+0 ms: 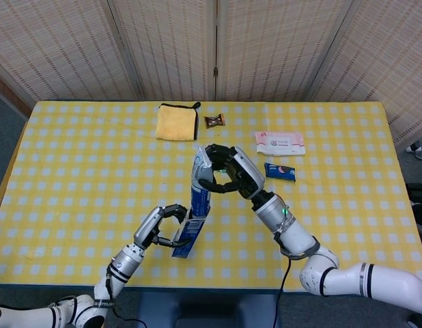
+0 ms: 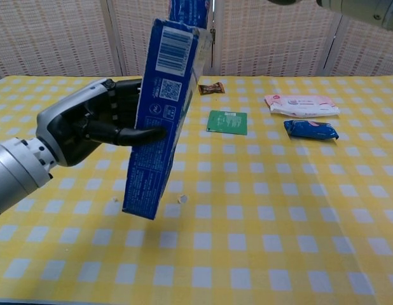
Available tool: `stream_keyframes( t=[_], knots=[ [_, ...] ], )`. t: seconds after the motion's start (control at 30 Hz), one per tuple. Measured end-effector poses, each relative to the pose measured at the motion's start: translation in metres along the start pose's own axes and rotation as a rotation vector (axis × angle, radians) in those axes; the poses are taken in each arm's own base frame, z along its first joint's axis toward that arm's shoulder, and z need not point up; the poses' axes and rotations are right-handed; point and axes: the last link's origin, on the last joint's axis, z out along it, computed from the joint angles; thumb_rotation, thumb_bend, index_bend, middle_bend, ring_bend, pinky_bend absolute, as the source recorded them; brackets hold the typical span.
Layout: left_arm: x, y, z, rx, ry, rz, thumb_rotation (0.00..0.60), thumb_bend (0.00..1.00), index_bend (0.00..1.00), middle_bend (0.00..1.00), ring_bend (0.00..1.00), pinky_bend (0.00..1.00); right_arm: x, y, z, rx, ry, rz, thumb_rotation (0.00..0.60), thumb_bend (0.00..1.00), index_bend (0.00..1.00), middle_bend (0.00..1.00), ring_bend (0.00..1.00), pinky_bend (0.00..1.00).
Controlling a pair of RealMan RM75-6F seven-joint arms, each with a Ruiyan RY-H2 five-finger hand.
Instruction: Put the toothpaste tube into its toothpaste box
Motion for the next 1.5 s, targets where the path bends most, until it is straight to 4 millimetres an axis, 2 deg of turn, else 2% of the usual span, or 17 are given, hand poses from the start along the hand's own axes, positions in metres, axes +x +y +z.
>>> stream_keyframes(
  t=[0.23,0.63,0.77,0.87,1.0,1.1,1.17,1.3,1.5],
  knots=[
    [0.006,0.003,-0.004,0.005,-0.018,-0.090,0.600,0.33,0.60,0.64,0.57,0.53,-0.010,0.001,-0.007,0.042,-0.053,-0.129,0.600,0.29,0.73,0.59,0.50,0.72],
    [0.013,0.006,-0.006,-0.014,-0.017,-0.104,0.600,0.33,0.60,0.64,0.58,0.53,-0.008,0.007,-0.009,0.048,-0.050,-0.146,0.600,0.29,0.72,0.56,0.49,0.70],
    [0.013,0.007,-0.006,-0.016,-0.018,-0.103,0.600,0.33,0.60,0.64,0.58,0.53,-0.008,0.007,-0.009,0.057,-0.043,-0.167,0.600,0.29,0.58,0.47,0.40,0.59],
    [0.013,0.007,-0.006,-0.017,-0.018,-0.103,0.600,0.33,0.60,0.64,0.58,0.53,-0.008,0.009,-0.010,0.060,-0.034,-0.202,0.600,0.29,0.46,0.40,0.34,0.45],
    [0.013,0.007,-0.006,-0.013,-0.029,-0.100,0.600,0.33,0.60,0.64,0.58,0.53,-0.008,0.012,-0.011,0.052,-0.021,-0.256,0.600,0.29,0.19,0.27,0.23,0.24],
    [0.012,0.007,-0.006,-0.013,-0.030,-0.098,0.600,0.33,0.60,0.64,0.58,0.53,-0.008,0.014,-0.012,0.038,-0.026,-0.285,0.600,0.29,0.03,0.19,0.16,0.15],
    [0.012,0.007,-0.006,-0.013,-0.029,-0.100,0.600,0.33,0.60,0.64,0.58,0.53,-0.007,0.014,-0.012,0.026,-0.035,-0.295,0.600,0.29,0.00,0.15,0.13,0.12],
    [0.013,0.007,-0.005,-0.015,-0.029,-0.102,0.600,0.33,0.60,0.64,0.58,0.53,-0.007,0.012,-0.013,0.008,-0.052,-0.290,0.600,0.29,0.00,0.11,0.09,0.09],
    [0.016,0.007,-0.006,-0.036,-0.021,-0.120,0.600,0.33,0.60,0.64,0.58,0.53,-0.010,0.003,-0.015,0.015,-0.090,-0.242,0.600,0.29,0.00,0.09,0.07,0.08]
  ],
)
